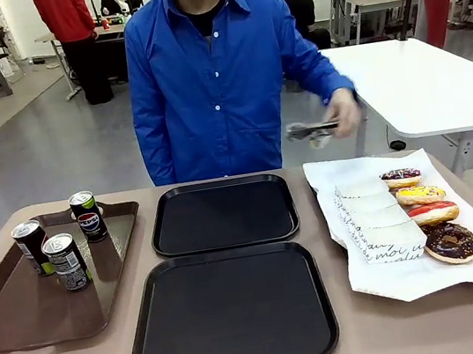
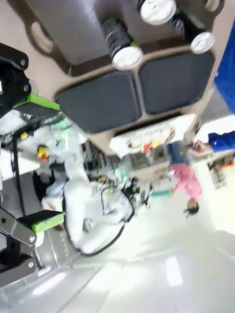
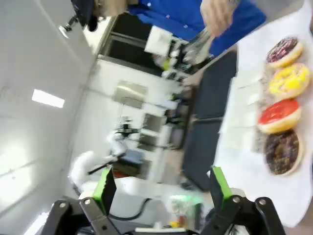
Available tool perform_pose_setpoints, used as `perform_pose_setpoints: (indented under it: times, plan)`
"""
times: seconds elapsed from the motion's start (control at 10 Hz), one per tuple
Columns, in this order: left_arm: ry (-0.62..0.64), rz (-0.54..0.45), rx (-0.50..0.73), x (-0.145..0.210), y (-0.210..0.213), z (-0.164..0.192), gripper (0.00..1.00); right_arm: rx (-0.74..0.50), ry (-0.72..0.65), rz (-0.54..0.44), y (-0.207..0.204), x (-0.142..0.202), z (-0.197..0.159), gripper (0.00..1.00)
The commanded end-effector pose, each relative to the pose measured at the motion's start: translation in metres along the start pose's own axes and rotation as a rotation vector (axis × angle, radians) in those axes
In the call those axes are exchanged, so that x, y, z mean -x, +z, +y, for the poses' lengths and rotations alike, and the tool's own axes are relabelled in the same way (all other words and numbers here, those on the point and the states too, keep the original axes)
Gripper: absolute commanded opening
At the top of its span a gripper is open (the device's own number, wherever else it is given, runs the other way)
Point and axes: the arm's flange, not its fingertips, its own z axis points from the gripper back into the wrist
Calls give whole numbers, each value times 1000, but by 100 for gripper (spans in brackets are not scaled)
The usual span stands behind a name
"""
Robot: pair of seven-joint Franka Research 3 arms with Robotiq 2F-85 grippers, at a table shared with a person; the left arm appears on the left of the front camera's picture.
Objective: Set up donuts and drinks on trays.
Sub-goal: Pick up one Pepsi coke and place it on the Flat Tray.
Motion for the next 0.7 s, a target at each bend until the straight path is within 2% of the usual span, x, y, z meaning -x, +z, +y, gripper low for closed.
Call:
perform_pose_setpoints:
  times: [0.0,0.3,0.5,0.6]
  plan:
    - [80,36,78,-7,24,2,100,-2,-145,-24,47,-25,2,100]
    - [146,58,149,-14,40,13,100,91,-198,-20,72,-34,-8,100]
    - [163,59,129,-13,35,18,100,135,-185,25,68,-37,-22,100]
    - [131,66,138,-7,35,18,100,76,-199,-26,77,-30,-10,100]
